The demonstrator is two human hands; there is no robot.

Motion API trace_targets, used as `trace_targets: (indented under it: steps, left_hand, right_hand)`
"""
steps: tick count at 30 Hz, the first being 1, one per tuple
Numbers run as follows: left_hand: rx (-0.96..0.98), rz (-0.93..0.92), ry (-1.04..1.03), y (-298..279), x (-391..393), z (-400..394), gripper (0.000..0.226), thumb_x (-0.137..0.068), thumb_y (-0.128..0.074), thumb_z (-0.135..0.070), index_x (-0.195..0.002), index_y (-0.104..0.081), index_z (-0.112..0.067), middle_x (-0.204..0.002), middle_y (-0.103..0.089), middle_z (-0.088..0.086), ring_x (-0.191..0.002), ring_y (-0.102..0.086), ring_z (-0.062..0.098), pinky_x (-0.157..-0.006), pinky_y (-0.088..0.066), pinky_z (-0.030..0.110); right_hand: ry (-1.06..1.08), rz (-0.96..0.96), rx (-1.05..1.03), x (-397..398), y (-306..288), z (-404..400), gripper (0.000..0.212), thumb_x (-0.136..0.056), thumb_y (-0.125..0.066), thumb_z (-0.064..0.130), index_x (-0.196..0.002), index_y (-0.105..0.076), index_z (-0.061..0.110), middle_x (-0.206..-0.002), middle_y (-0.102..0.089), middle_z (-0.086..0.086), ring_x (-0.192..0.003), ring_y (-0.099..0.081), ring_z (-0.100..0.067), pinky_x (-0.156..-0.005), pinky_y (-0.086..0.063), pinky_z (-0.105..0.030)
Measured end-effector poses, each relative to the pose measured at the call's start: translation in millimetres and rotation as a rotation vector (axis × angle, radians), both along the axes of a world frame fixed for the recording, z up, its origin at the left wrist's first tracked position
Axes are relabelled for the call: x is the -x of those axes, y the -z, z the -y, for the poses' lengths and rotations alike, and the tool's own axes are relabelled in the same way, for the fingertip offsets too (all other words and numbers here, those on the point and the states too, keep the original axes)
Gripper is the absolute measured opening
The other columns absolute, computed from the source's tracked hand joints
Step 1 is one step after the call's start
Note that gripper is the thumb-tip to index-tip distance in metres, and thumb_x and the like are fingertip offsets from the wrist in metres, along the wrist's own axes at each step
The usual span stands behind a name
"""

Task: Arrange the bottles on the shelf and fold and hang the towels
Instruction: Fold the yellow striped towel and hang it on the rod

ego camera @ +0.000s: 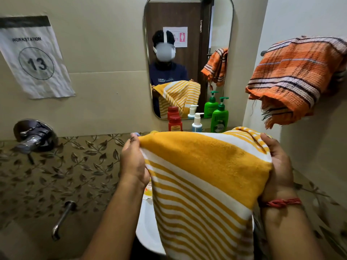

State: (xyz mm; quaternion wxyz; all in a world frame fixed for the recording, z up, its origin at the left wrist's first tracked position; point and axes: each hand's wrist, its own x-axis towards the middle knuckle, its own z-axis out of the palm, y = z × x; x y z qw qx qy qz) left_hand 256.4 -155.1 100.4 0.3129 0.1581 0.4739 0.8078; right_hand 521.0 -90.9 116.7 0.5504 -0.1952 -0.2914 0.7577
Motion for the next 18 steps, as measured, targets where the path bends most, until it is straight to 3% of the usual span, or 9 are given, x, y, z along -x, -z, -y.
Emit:
trace_targets:
  steps: [2,4,6,8,10,11,14,16,18]
  left_hand:
    - [0.014,-0.015,-0.083,-1,6,3,0.031,-0.106,-0.044,-0.04,-0.099,-0.068,-0.021,-0.1,-0.071,0.012,-0.097,-0.068,0.03,-0.079,-0.057,0.041]
    - [0.013,-0.011,-0.053,-3,8,6,0.037,-0.105,-0.044,-0.042,-0.101,-0.07,-0.017,-0.101,-0.072,0.015,-0.094,-0.068,0.032,-0.077,-0.059,0.044]
    - [-0.035,0.08,0.163,-5,9,8,0.049,-0.106,-0.041,-0.043,-0.099,-0.077,-0.012,-0.105,-0.074,0.02,-0.095,-0.072,0.034,-0.08,-0.062,0.05]
    - [-0.086,0.156,0.424,-5,7,12,0.053,-0.106,-0.041,-0.039,-0.081,-0.079,-0.013,-0.103,-0.075,0.018,-0.091,-0.075,0.029,-0.073,-0.063,0.046]
    - [-0.193,0.25,0.654,-5,1,18,0.024,-0.097,-0.062,-0.032,-0.095,-0.073,-0.011,-0.113,-0.071,0.018,-0.102,-0.073,0.031,-0.078,-0.062,0.048]
    - [-0.285,0.277,0.728,-4,-2,21,0.023,-0.089,-0.073,-0.028,-0.101,-0.071,-0.009,-0.114,-0.07,0.018,-0.105,-0.072,0.032,-0.081,-0.061,0.05]
    - [-0.441,0.238,0.654,25,14,15,0.047,-0.075,-0.08,-0.035,-0.113,-0.068,-0.01,-0.117,-0.07,0.017,-0.113,-0.066,0.036,-0.097,-0.054,0.053]
    - [-0.441,0.186,0.68,41,21,9,0.057,-0.091,-0.066,-0.043,-0.137,-0.056,-0.01,-0.138,-0.058,0.018,-0.134,-0.049,0.04,-0.114,-0.036,0.056]
    - [-0.433,0.026,0.84,49,6,12,0.069,-0.093,-0.063,-0.046,-0.142,-0.05,-0.001,-0.141,-0.058,0.017,-0.135,-0.048,0.036,-0.115,-0.035,0.039]
  right_hand:
    - [0.002,-0.012,-0.016,-3,-2,-1,0.041,-0.098,-0.047,0.039,-0.099,-0.079,0.014,-0.111,-0.075,-0.011,-0.094,-0.074,-0.028,-0.073,-0.062,-0.045]
    - [0.005,-0.012,-0.011,-6,-4,-2,0.038,-0.099,-0.046,0.04,-0.115,-0.071,0.016,-0.111,-0.075,-0.011,-0.092,-0.075,-0.027,-0.068,-0.062,-0.042]
    - [0.023,-0.011,-0.011,-8,-6,-3,0.038,-0.099,-0.047,0.041,-0.118,-0.069,0.017,-0.111,-0.075,-0.01,-0.093,-0.075,-0.027,-0.066,-0.062,-0.04]
    - [0.06,-0.024,-0.026,-9,-9,-6,0.039,-0.1,-0.045,0.038,-0.105,-0.076,0.014,-0.106,-0.076,-0.009,-0.091,-0.075,-0.025,-0.064,-0.062,-0.037]
    - [0.064,-0.05,-0.059,-8,-14,-7,0.05,-0.102,-0.041,0.035,-0.08,-0.081,0.013,-0.093,-0.078,-0.006,-0.084,-0.076,-0.021,-0.06,-0.061,-0.033]
    - [0.056,-0.056,-0.077,-8,-17,-6,0.055,-0.103,-0.039,0.034,-0.074,-0.081,0.014,-0.089,-0.078,-0.005,-0.082,-0.076,-0.02,-0.059,-0.061,-0.032]
    - [0.05,-0.059,-0.116,-11,-24,-6,0.057,-0.103,-0.038,0.036,-0.073,-0.082,0.015,-0.091,-0.078,-0.005,-0.082,-0.076,-0.02,-0.06,-0.061,-0.032]
    - [0.04,-0.061,-0.132,-14,-27,-9,0.054,-0.102,-0.039,0.037,-0.078,-0.082,0.014,-0.095,-0.078,-0.007,-0.085,-0.076,-0.022,-0.061,-0.061,-0.034]
    - [0.039,-0.081,-0.14,-15,-29,-10,0.046,-0.098,-0.044,0.034,-0.082,-0.081,0.013,-0.097,-0.078,-0.008,-0.086,-0.076,-0.023,-0.061,-0.061,-0.034]
